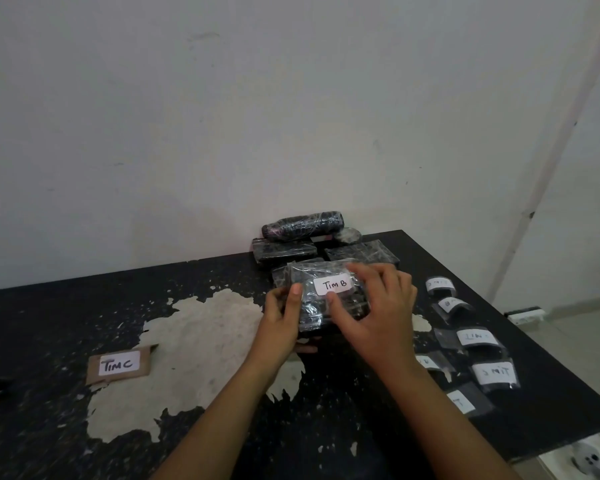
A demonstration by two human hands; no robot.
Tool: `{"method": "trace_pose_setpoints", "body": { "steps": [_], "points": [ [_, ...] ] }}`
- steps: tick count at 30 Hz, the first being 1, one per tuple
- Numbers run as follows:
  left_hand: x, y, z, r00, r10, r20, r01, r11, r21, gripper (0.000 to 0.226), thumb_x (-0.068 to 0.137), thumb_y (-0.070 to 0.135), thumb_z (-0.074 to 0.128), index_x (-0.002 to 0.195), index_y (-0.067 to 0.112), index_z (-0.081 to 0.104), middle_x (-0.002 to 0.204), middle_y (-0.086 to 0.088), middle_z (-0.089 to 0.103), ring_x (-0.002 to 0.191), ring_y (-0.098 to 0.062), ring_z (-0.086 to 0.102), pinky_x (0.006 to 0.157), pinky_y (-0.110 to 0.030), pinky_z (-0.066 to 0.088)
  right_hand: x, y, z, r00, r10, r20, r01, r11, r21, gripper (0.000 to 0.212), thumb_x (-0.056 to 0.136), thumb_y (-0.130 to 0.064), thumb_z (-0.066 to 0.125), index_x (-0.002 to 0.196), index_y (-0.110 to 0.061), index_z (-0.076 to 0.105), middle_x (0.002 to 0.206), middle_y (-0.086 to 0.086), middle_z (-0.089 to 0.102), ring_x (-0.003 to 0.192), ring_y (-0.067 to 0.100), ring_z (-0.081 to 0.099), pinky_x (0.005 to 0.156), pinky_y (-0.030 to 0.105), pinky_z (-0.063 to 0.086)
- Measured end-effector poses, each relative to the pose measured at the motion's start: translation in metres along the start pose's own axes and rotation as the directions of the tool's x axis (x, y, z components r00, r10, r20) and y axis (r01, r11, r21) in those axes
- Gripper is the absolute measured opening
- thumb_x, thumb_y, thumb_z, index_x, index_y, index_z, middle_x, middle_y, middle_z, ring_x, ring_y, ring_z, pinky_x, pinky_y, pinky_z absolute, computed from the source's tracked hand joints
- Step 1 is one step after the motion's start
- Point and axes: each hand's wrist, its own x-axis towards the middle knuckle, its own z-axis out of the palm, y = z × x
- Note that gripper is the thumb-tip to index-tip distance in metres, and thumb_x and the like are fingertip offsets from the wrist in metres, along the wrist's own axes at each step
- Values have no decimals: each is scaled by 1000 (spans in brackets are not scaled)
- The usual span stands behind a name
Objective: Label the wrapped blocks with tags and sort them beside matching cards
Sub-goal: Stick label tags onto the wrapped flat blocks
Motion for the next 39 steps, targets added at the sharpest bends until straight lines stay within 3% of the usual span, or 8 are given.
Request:
{"method": "trace_pose_setpoints", "body": {
  "steps": [7,13,20,23,30,33,36,39],
  "points": [
    [2,-5,-3,997,67,-22,-67,997,24,64,96,71,50,145,31,44,134,0,71,104,-18,80,70,-39,68,4,-2,-6,914,388,114,-403,897,180,53,87,-65,80,128,-40,60,113,-23,60,111,7,55,105,51,50],
    [1,-6,-1,990,137,-29,-135,990,45,61,98,64,53,149,32,40,136,11,66,107,-10,78,71,-39,68,7,-3,-3,898,413,150,-436,881,182,28,87,-61,82,99,-42,65,111,-25,55,111,7,50,107,51,50],
    [-1,-8,-1,987,160,-20,-156,979,134,54,93,73,54,137,46,39,133,14,65,110,-16,77,79,-45,69,10,-11,-1,863,470,184,-504,787,356,14,94,-31,80,84,-29,71,92,-12,70,100,13,62,94,46,56],
    [-3,-8,1,990,144,-11,-141,981,132,57,96,67,53,142,38,37,133,13,63,106,-18,78,69,-43,69,13,-15,-5,834,491,253,-549,687,477,14,96,-23,80,84,-24,72,85,-6,76,85,15,71,81,42,62],
    [1,-14,3,996,87,24,-90,988,126,76,93,78,48,159,48,27,151,10,54,123,-17,67,68,-36,68,11,-25,-4,839,494,229,-529,641,555,9,99,-18,77,92,-18,71,89,2,76,86,22,74,79,38,65],
    [3,-16,5,997,63,35,-66,991,114,84,89,85,45,163,49,27,153,8,56,131,-23,65,79,-43,69,10,-31,-2,847,491,202,-505,628,592,9,102,-18,75,95,-17,69,90,2,76,86,22,74,75,33,64],
    [5,-16,4,998,64,25,-66,995,74,76,89,88,44,151,44,41,143,4,68,122,-16,73,99,-46,64,11,-34,1,827,513,231,-530,573,625,9,103,-20,75,99,-16,68,93,5,78,86,22,78,75,36,68],
    [5,-12,1,999,37,20,-37,999,31,59,97,73,43,144,38,43,129,2,73,105,-12,80,87,-33,66,13,-35,3,815,529,239,-543,552,633,11,100,-20,80,97,-15,70,94,6,79,87,23,79,80,40,68]
  ]
}}
